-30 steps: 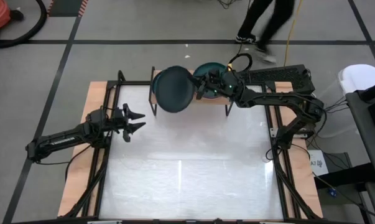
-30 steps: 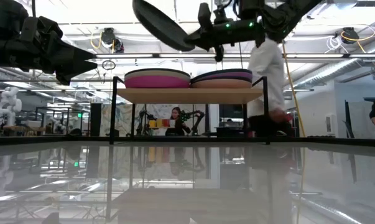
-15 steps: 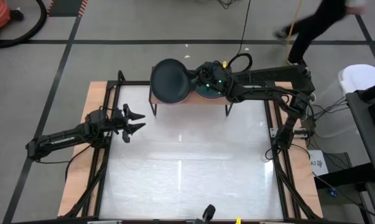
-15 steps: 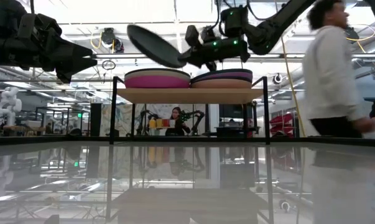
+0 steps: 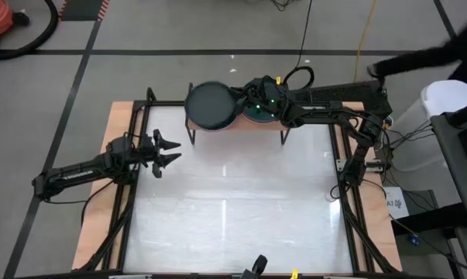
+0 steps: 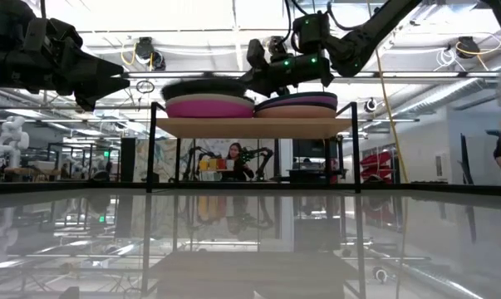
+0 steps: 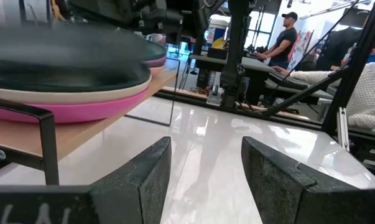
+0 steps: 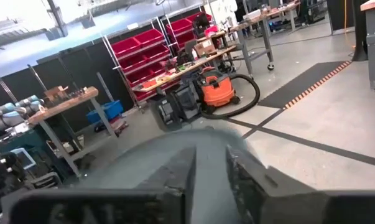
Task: Place and stack plates onto a shelf
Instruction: Stack the black plate on top of the dark blue plate on the shelf, then return to Home Position
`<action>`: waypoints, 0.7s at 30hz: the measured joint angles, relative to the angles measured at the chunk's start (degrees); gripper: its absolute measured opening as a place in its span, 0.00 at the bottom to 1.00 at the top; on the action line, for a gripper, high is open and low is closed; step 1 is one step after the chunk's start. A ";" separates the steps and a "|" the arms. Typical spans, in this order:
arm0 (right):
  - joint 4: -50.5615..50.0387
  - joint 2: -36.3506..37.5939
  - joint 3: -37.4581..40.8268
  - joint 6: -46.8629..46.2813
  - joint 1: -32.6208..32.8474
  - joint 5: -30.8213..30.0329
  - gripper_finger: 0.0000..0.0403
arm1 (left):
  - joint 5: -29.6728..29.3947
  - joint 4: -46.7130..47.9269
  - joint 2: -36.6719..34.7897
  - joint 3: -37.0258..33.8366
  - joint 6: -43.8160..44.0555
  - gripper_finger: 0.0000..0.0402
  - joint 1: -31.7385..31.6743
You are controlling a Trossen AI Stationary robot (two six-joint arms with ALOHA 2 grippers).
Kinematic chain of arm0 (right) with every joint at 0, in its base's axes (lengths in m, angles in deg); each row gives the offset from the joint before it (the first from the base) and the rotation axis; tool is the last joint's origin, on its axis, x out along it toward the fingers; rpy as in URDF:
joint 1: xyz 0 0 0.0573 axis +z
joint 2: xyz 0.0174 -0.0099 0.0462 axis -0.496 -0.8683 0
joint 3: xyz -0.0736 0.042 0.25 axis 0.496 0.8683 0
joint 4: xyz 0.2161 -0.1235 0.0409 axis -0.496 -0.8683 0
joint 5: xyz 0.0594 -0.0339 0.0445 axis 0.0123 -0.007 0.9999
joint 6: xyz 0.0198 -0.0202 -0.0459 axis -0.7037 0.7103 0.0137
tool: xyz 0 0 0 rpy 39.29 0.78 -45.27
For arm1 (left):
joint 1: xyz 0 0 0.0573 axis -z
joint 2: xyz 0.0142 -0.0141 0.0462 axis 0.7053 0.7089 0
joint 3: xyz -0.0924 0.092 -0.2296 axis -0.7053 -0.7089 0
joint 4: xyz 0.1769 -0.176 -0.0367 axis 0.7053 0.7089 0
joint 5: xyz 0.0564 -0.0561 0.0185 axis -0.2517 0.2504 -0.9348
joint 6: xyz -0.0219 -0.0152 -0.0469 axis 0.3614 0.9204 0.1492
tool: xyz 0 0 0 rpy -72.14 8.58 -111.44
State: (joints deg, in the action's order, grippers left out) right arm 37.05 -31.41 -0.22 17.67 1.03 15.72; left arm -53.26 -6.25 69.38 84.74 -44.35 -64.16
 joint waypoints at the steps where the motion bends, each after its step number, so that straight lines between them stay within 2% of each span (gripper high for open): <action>1: -0.16 0.00 0.02 0.02 0.00 0.06 0.20 | 0.00 0.00 0.00 0.00 0.01 0.50 0.00; 6: -0.22 -0.02 0.02 0.04 0.02 0.29 0.35 | -0.01 0.00 -0.01 0.00 0.01 0.50 0.00; 11: -0.34 1.91 0.04 0.22 -0.13 6.06 0.44 | 0.01 0.04 0.00 0.00 0.01 0.50 0.00; 17: -3.98 9.13 0.06 2.35 -0.13 15.98 0.45 | 0.01 0.30 0.01 0.00 0.12 0.50 0.00; 21: -14.82 17.28 0.06 8.05 0.83 15.92 0.40 | 0.10 0.40 0.00 0.00 0.38 0.50 0.00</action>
State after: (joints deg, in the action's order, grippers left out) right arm 22.23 -14.13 -0.16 25.72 1.86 31.64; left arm -53.16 -5.85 69.39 84.74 -43.97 -64.16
